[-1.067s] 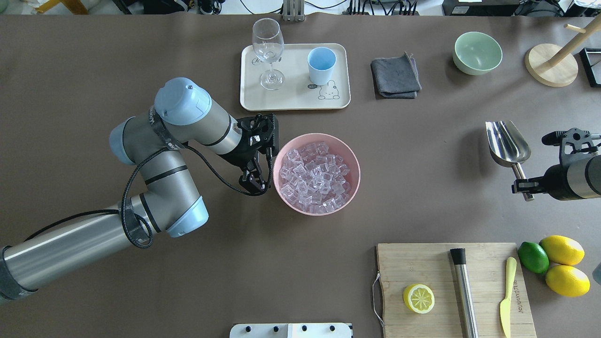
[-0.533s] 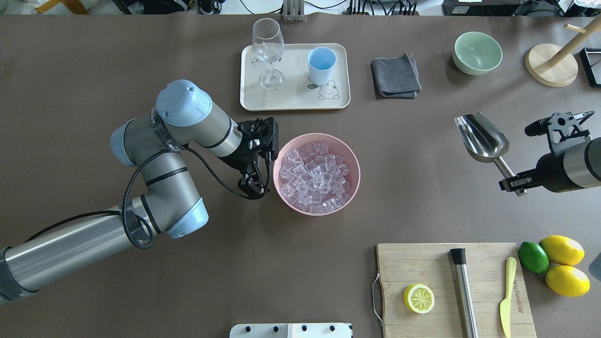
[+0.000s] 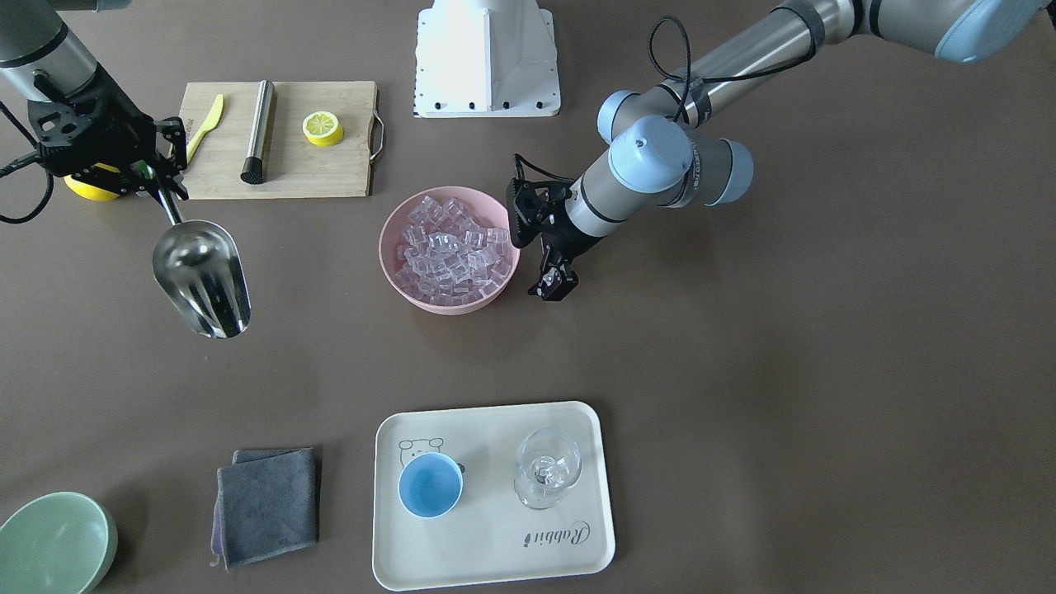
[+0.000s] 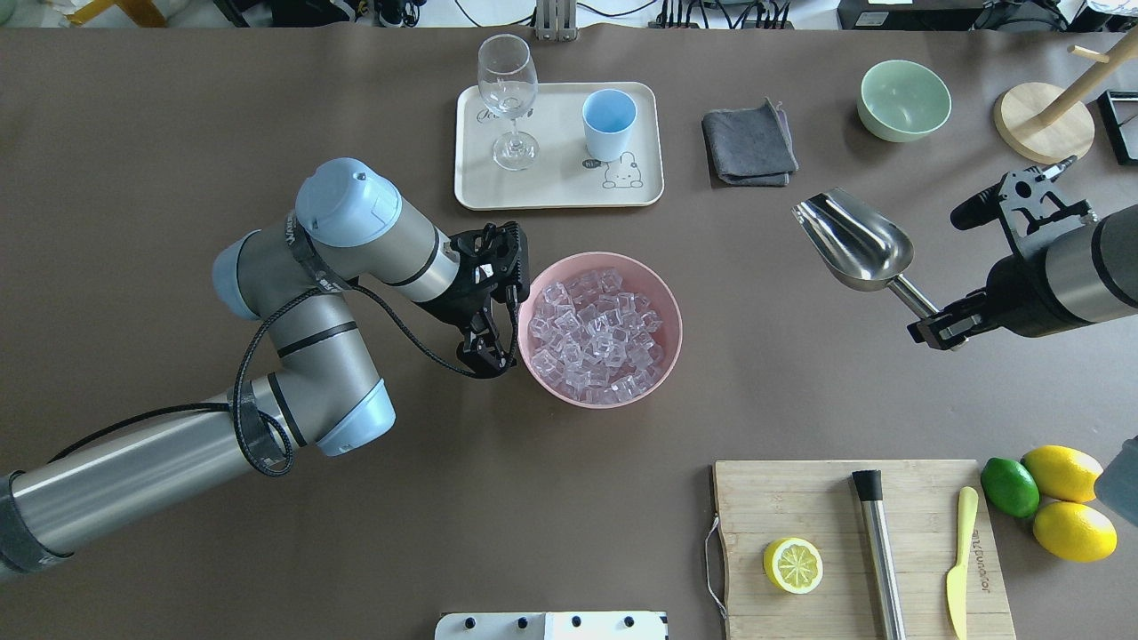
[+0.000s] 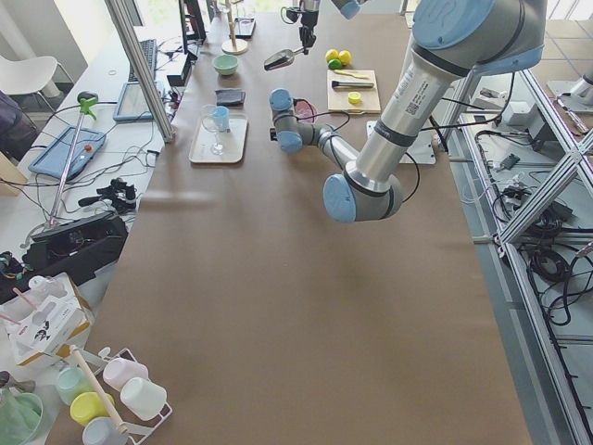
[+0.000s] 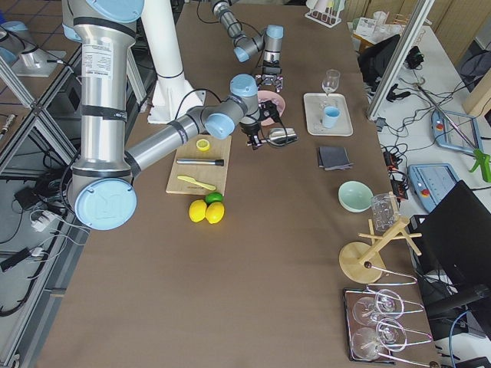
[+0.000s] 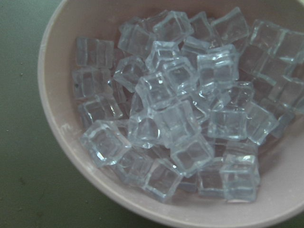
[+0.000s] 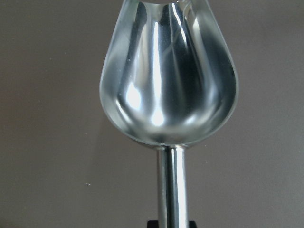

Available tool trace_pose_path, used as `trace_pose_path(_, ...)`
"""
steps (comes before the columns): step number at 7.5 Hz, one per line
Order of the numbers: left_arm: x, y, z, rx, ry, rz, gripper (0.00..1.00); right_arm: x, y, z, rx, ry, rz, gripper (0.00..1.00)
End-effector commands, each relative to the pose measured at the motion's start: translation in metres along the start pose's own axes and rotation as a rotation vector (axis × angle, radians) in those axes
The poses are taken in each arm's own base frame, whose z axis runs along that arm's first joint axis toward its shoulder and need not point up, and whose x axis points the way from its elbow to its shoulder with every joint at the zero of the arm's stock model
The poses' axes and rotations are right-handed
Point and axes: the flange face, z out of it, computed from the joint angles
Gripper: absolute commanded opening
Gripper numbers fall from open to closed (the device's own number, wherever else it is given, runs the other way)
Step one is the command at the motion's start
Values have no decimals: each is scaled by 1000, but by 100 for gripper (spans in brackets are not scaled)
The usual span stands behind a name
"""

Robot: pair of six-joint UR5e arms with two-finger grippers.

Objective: Put ice in cup with scoop
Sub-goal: 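Carry the scoop with the right gripper over to the pink bowl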

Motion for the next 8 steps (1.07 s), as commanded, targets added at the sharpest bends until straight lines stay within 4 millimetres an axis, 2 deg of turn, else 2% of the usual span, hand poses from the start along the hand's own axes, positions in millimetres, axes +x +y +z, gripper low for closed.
trace_pose_path(1, 7, 0, 9, 23, 6, -29, 98, -48, -44, -33, -93, 26, -340, 0)
trace_pose_path(2, 9, 0, 11, 24, 5, -47, 98, -80, -75, -53, -151, 35, -496, 0)
trace_pose_path(3, 11, -2, 13, 41, -32, -46, 98, -91, -76, -67, -218, 45, -504, 0)
trace_pose_path(5, 12, -3, 14, 43, -31, -46, 98, -93, -73, -78, -246, 64, -613, 0)
trace_pose_path(6, 13, -4, 14, 47, -28, -47, 98, -90, -78, -77, -277, 102, -740, 0)
trace_pose_path(8, 18, -1, 16, 53, -22, -40, 98, -126, -99, -77, -415, 199, -800, 0)
